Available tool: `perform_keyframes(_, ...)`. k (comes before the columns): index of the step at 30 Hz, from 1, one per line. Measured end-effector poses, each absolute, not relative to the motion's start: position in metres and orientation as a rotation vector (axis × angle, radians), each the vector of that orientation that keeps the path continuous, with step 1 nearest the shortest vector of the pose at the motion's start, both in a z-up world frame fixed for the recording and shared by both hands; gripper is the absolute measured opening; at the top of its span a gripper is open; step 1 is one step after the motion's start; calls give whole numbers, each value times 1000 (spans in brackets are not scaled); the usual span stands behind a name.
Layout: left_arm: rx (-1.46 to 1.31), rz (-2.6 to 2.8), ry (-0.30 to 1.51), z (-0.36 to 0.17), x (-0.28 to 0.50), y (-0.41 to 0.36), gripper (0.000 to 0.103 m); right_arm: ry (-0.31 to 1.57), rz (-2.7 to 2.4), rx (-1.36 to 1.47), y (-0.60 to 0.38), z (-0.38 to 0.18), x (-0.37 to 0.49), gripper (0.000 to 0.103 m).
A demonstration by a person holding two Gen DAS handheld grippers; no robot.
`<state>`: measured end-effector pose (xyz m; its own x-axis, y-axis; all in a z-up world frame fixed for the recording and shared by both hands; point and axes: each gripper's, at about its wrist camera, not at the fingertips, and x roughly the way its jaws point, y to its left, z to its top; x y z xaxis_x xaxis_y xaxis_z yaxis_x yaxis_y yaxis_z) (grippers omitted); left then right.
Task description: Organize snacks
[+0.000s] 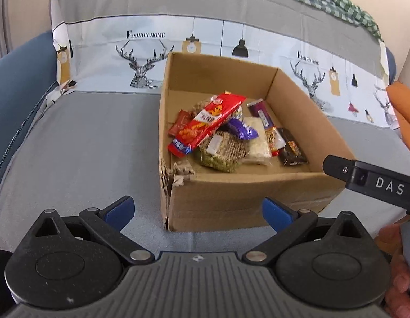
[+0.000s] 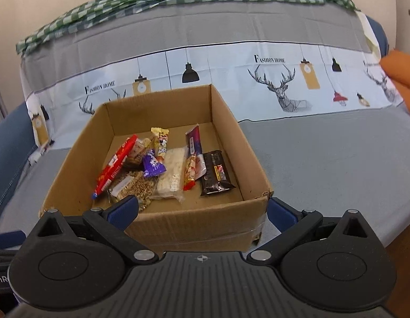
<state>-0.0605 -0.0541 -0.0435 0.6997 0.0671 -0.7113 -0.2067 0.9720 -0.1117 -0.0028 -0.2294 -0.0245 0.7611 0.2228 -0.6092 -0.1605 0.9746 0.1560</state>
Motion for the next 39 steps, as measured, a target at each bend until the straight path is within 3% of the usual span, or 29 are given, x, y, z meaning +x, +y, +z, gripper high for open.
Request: perform_keyframes(39,-202,156,752,-40,-66,-42,102,639,260,48,-214,-21,-14,102)
